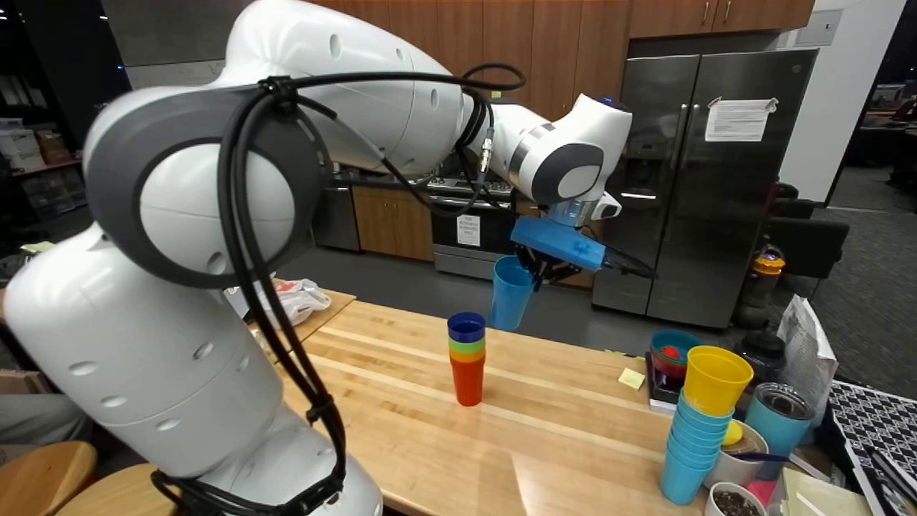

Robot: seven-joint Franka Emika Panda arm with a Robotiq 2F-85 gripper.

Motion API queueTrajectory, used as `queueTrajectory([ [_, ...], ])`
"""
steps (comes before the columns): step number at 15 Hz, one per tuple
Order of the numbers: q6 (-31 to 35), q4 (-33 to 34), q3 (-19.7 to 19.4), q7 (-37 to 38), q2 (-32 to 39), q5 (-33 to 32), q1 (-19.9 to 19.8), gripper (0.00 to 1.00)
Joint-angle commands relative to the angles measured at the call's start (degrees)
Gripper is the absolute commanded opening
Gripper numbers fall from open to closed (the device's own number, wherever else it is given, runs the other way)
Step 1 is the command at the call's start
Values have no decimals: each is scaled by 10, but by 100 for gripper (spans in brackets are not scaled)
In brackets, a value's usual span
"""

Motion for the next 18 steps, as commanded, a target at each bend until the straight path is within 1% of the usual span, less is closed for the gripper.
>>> queueTrajectory([
  [1,-7,-2,-3,-15,11,20,-4,1],
  [4,-9,-6,-5,-18,19,30,-9,1],
  [8,-23,-1,-24,-26,25,40,-30,1],
  [13,-91,11,-35,-25,33,-6,-59,1],
  [18,-110,17,-37,-11,33,-54,-76,1],
])
